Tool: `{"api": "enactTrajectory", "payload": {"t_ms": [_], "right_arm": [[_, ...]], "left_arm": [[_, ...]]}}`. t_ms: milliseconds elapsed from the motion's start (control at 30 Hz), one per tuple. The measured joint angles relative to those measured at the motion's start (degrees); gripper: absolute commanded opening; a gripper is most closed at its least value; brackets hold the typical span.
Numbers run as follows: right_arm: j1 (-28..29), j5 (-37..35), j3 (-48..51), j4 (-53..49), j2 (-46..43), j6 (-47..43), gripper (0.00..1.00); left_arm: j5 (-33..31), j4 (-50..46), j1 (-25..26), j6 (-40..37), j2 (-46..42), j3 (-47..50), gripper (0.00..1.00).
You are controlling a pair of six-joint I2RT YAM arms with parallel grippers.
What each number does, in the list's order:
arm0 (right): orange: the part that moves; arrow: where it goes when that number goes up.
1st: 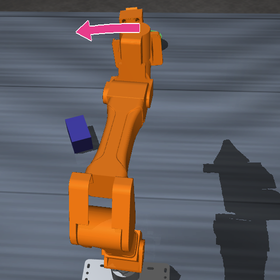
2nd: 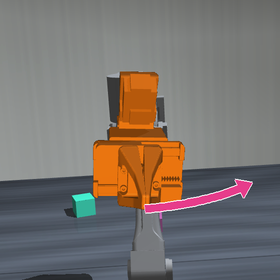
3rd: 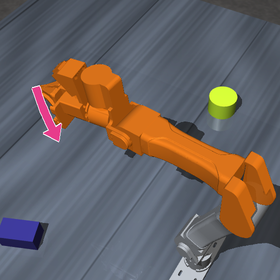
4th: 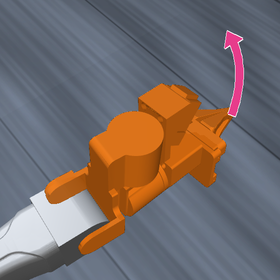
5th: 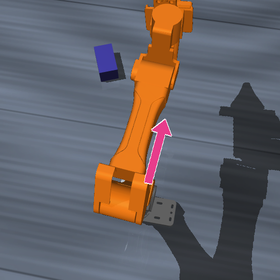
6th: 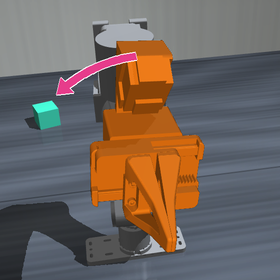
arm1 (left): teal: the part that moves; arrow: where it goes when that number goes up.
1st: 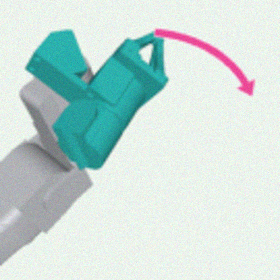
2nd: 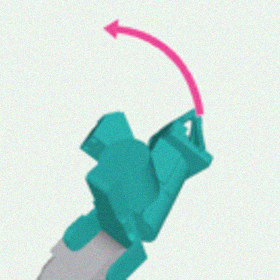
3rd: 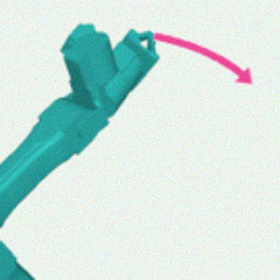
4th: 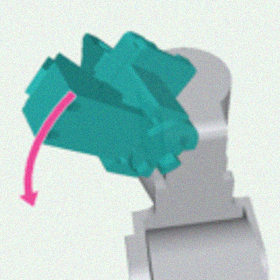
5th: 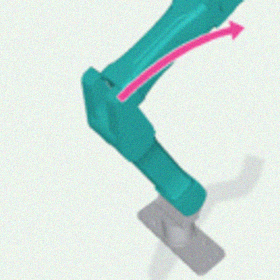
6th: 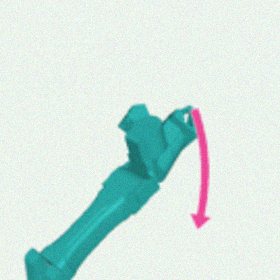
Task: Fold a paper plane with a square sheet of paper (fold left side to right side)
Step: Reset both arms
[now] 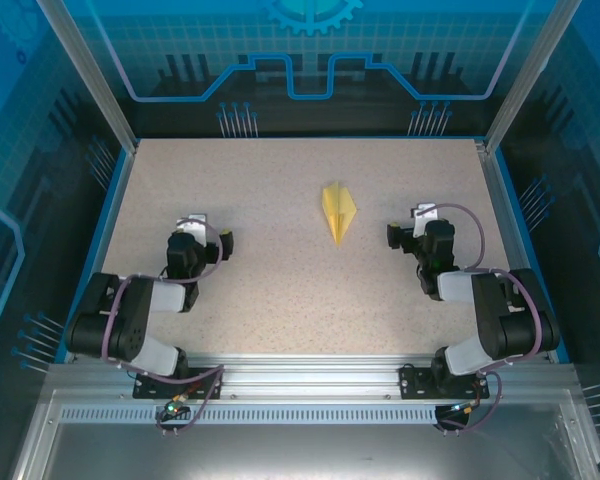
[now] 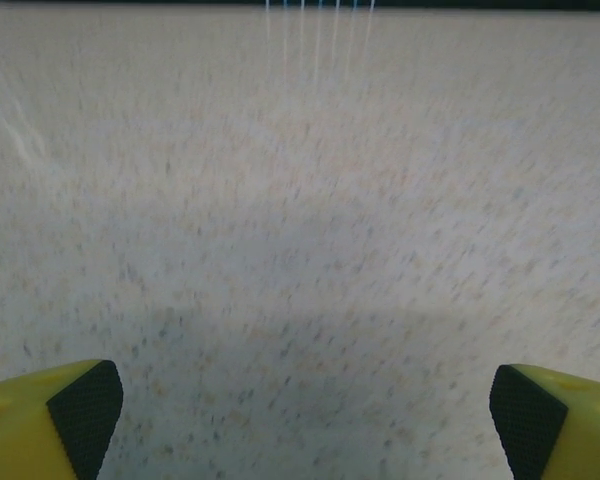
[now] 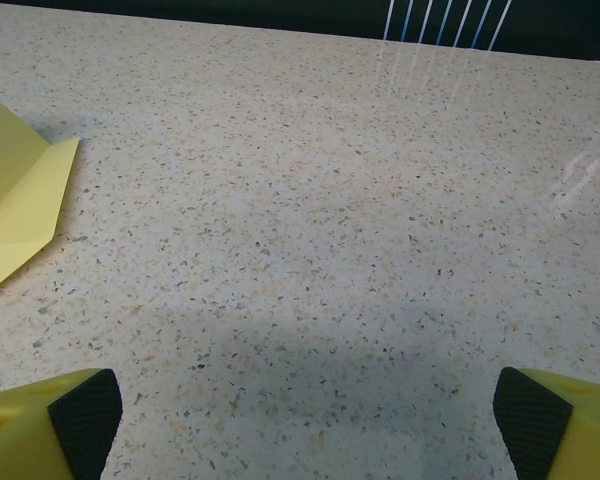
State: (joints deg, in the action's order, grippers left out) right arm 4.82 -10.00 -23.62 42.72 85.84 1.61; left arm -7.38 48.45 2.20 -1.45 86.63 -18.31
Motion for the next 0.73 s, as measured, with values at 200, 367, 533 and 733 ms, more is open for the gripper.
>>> {"api": "enactTrajectory", "payload": {"t_ms": [200, 367, 533, 733], "right_arm": [[0.0, 0.17, 0.0, 0.28, 0.0, 0.0, 0.99], [0.02, 0.22, 0.0, 0.28, 0.0, -0.28, 0.99], [0.02, 0.42, 0.0, 0.28, 0.0, -0.61, 1.0], [0.02, 1.09, 0.0, 0.26, 0.0, -0.63, 0.99]], "left_arm": [[1.31, -1.97, -1.53, 1.11, 0.85, -4.15, 0.99], [1.7, -2.08, -1.66, 1.49, 0.85, -4.28, 0.98], [2.34, -2.36, -1.66, 1.49, 0.85, -4.28, 0.99], [2.36, -2.82, -1.66, 1.49, 0.85, -4.31, 0.99]]}}
